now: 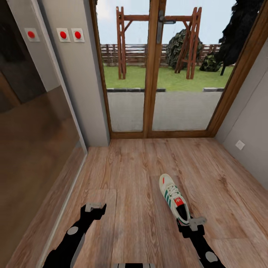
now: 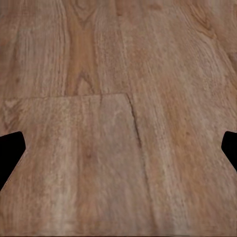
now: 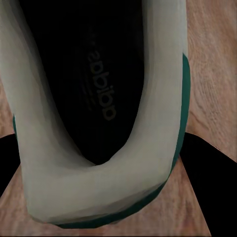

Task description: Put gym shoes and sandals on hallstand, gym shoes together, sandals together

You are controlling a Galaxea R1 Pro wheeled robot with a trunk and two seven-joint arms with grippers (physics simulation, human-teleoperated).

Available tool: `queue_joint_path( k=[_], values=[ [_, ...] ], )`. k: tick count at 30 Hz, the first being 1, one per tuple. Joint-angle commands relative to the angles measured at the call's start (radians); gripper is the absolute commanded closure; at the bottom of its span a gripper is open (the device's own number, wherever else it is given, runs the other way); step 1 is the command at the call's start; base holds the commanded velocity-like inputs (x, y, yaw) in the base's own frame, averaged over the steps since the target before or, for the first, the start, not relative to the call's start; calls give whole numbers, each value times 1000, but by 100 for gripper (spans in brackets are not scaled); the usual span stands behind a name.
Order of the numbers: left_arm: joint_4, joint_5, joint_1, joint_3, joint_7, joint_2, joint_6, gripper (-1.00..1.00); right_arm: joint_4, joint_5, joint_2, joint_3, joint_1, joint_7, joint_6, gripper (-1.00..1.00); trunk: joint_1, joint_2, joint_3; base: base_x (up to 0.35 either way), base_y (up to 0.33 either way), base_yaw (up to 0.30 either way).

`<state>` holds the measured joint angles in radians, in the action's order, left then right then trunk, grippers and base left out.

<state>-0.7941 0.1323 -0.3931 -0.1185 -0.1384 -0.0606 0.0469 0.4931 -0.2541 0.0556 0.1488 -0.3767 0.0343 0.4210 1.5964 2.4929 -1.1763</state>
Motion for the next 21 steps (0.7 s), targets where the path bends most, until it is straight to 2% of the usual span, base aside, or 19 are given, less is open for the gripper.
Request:
queue_joint_path(
  k=[1,2,3,5,6,7,9,17,21],
  values=[
    [32,10,8,-8,23,-1,41,-100,-1,-9,0,7,9,4,6,100,-4,-7,4,0,0,0],
    [68,9,13,-8,54,-1,79,-100,-1,-9,1,8,16,4,8,100,-8,-14,9,0,0,0],
    [144,9,18,-11,117,0,149,-100,-4,-7,3,9,29,4,13,100,-12,-21,14,0,0,0],
    [184,10,20,-12,160,-1,184,-100,-10,-6,6,10,40,4,18,100,-19,-35,23,0,0,0],
    [218,9,21,-9,221,-1,212,-100,-21,7,8,14,66,4,37,100,-23,-42,28,0,0,0],
    [224,9,21,-9,234,0,218,-100,-27,13,8,17,74,4,46,100,-27,-49,32,0,0,0],
    [233,2,22,-9,253,0,225,-100,-54,22,7,23,87,4,73,100,-35,-63,42,0,0,0],
    [236,-18,23,-8,258,1,227,-100,-79,25,8,29,91,3,87,100,-35,-63,54,0,0,-1],
    [236,-20,23,-6,258,1,227,-100,-81,25,7,69,91,3,88,100,-35,-63,61,0,0,-41]
  ],
)
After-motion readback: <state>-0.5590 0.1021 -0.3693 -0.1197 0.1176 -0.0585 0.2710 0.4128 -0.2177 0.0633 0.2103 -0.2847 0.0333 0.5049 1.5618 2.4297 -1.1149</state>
